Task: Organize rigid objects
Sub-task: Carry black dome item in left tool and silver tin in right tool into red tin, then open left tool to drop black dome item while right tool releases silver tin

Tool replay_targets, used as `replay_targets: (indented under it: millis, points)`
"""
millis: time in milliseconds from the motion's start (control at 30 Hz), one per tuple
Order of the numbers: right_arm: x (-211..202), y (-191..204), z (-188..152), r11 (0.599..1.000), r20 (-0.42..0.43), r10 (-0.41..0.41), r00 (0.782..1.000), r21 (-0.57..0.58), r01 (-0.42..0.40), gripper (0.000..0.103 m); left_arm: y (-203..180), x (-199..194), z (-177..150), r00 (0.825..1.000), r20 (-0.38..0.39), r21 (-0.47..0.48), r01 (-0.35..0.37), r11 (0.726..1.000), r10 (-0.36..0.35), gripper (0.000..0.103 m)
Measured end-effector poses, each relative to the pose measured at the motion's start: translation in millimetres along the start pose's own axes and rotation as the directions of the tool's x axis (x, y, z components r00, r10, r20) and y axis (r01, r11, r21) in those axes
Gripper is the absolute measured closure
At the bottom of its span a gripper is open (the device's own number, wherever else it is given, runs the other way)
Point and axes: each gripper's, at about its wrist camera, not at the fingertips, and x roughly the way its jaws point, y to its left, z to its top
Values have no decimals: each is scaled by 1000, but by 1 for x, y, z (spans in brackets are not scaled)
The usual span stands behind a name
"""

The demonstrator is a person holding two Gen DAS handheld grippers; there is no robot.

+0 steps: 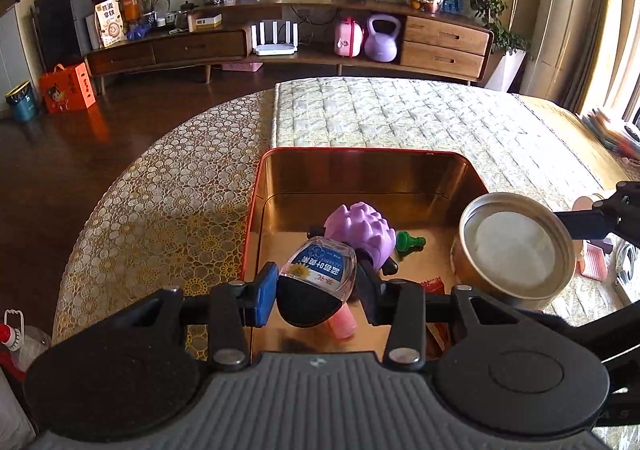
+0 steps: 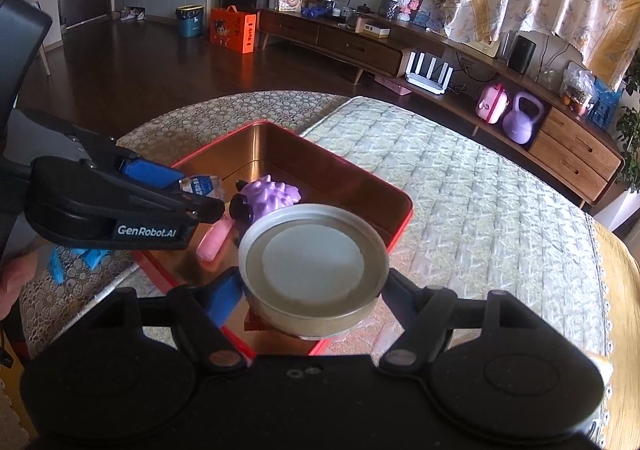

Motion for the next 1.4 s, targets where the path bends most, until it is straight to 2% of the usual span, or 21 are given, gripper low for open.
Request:
replay_targets:
  millis: [133,267,400,500,800,967,1067,1133,1200,1400]
  points:
    - [16,2,2,1000,-27,-1,1000,-12,1,28,-3,12,4,1000,-12,19,-9,1000,10,62]
    - [22,5,5,998,-24,-40,999,-49,39,28,-2,22,7,1000,-21,28,-21,999,22,62]
    - [26,4,9,995,-16,-58,998,-79,57,36,-2,31,13,999,-26,27,-25,999,26,62]
    - [27,5,10,994,-14,-57,998,-94,55,39,-4,37,16,999,-31,34,-25,999,26,62]
    - [14,3,2,998,8,-31,999,-60,31,38,-15,47,17,998,-59,70,-33,997,37,61]
    - [1,4,-2,999,20,-10,1000,-45,11,33,-18,45,15,996,-69,80,-50,996,55,60]
    - [-5,4,-3,999,22,-1,1000,-35,2,32,-21,40,13,996,-67,91,-47,995,54,56]
    - [-9,4,-4,999,25,0,1000,-32,1,32,-21,34,13,997,-55,82,-53,995,57,44]
    - [-13,3,-5,1000,29,0,1000,-25,1,32,-21,29,12,998,-45,70,-47,996,51,40]
    - [-30,-2,-9,1000,47,5,999,19,-6,30,-24,13,11,998,-32,71,-53,996,56,40]
